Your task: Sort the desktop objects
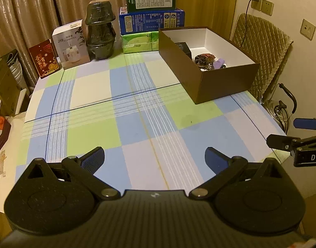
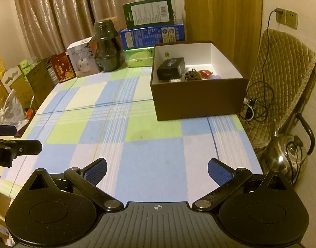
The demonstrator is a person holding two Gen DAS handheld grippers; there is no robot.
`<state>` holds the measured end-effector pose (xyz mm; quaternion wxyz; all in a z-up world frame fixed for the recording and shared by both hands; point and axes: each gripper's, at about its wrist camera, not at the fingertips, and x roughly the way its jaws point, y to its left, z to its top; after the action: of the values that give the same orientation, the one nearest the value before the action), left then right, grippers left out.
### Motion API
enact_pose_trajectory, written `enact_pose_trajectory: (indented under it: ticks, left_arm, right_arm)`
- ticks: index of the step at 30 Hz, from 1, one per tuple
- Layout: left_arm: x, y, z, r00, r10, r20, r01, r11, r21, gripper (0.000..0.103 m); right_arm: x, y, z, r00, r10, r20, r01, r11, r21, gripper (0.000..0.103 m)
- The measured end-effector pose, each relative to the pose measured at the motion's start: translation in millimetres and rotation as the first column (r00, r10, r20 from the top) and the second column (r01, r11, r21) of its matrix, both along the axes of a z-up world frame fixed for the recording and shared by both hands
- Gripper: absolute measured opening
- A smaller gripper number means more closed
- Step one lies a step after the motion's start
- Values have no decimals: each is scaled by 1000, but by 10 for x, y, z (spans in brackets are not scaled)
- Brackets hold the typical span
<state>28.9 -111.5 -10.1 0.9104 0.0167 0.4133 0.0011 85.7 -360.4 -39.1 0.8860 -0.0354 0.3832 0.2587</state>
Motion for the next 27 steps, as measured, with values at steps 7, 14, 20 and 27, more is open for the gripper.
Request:
enact_pose_trajectory:
  ticks: [7,14,20,27]
  left_arm:
    - [-100,28,-38,1000,-3,-17,3,1000,6,102]
    - [-168,50,-64,1000,2,-25,-2,1000,2,102]
    - [-185,55,-81,999,-2,-33,3,1000,5,102]
    - [-174,50,-98,999,-8,-37,8,1000,-2,102]
  right_arm:
    - [-104,5,-36,1000,1,-11,-1,1000,-10,101]
    - [-148,26,-74,1000,8,-23,-9,1000,-21,101]
    - [-162,32,-84,1000,8,-28,-9,1000,-25,101]
    - [-154,36,-90,999,2,-32,-3,1000,-27,101]
